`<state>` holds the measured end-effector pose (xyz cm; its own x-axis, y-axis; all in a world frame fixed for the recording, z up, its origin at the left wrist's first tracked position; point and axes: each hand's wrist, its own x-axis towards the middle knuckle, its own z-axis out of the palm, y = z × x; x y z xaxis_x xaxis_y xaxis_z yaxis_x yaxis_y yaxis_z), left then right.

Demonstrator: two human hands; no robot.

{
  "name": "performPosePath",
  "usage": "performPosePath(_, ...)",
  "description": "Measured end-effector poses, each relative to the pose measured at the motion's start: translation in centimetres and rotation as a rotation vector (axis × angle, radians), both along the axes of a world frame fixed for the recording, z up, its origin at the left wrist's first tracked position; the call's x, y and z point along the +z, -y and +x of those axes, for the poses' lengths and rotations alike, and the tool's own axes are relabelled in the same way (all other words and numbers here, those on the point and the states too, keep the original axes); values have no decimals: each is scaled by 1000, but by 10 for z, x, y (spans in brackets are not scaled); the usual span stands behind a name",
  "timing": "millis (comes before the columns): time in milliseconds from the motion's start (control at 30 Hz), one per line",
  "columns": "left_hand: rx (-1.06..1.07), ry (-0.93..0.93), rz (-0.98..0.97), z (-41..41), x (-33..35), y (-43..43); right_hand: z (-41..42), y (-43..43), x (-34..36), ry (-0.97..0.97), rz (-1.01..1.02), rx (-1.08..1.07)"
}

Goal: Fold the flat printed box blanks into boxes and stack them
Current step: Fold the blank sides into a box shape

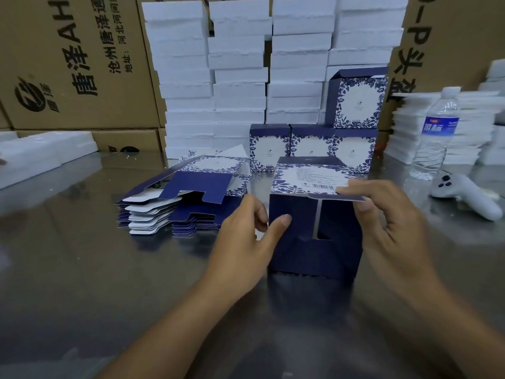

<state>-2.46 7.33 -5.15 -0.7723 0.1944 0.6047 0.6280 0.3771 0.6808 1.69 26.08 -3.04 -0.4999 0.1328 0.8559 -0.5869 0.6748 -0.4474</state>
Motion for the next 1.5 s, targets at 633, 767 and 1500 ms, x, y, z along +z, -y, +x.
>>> performPosePath(633,176,-166,-146,10,11,3,2,2,-1,-2,-44,11)
performPosePath(767,198,-210,-221,14,15,6,3,2,0,11,-45,8)
performPosePath(1500,126,-170,-349,2,8,9,3,0,1,37,-70,13)
